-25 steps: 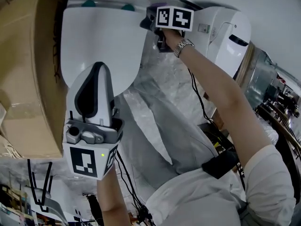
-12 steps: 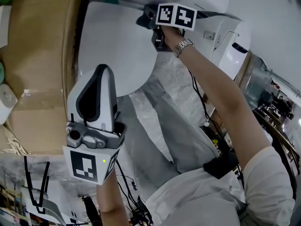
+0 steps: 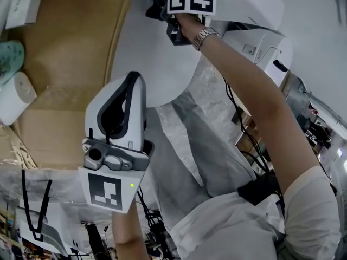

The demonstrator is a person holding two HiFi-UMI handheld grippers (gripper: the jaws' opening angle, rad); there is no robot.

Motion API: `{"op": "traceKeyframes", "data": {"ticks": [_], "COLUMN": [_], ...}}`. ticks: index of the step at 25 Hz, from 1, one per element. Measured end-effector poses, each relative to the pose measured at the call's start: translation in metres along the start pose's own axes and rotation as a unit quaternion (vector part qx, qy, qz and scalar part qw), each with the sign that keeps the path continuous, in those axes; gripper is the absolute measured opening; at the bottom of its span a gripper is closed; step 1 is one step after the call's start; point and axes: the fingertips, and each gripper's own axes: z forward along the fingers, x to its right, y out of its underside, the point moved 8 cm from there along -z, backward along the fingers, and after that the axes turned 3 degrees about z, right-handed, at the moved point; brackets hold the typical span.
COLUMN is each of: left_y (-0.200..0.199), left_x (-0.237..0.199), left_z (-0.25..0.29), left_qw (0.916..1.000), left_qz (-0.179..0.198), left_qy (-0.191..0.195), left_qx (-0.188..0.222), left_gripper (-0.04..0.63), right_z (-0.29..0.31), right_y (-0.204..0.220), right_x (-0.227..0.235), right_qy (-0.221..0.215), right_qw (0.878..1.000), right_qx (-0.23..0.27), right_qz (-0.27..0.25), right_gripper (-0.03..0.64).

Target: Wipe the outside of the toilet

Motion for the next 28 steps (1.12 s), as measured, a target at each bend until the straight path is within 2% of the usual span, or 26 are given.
{"op": "traceKeyframes", "data": {"ticks": [6, 12, 15, 18, 22, 28], "left_y": [0.004, 0.008, 0.007, 0.007, 0.014, 0.036], "left_x": [-0.002, 0.01, 0.021, 0.036, 0.063, 0.11], "left_z": [-0.019, -0.022, -0.016, -0.006, 0.013, 0.044], "left_qw": [0.9999, 0.9985, 0.9976, 0.997, 0.9966, 0.9983], "left_qz": [-0.003, 0.008, 0.013, 0.023, 0.025, 0.01], "left_qy": [-0.012, -0.053, -0.066, -0.07, -0.073, -0.05], "left_qx": [0.003, 0.011, 0.016, 0.021, 0.029, 0.031], "left_gripper": [0.005, 0.005, 0.005, 0.005, 0.005, 0.005], "right_z": [0.012, 0.01, 0.002, -0.011, -0.03, -0.065], "right_y": [-0.016, -0.023, -0.015, -0.005, 0.013, 0.059], "right_x": [-0.029, -0.046, -0.044, -0.03, 0.005, 0.093], "right_qy": [-0.019, -0.04, -0.056, -0.076, -0.095, -0.073], "right_qw": [0.996, 0.981, 0.974, 0.973, 0.978, 0.985], "right_qx": [-0.004, 0.003, 0.007, 0.009, -0.004, -0.047], "right_qz": [-0.087, -0.187, -0.218, -0.217, -0.187, -0.147], "right_gripper": [0.109, 0.109, 0.109, 0.109, 0.109, 0.109]}}
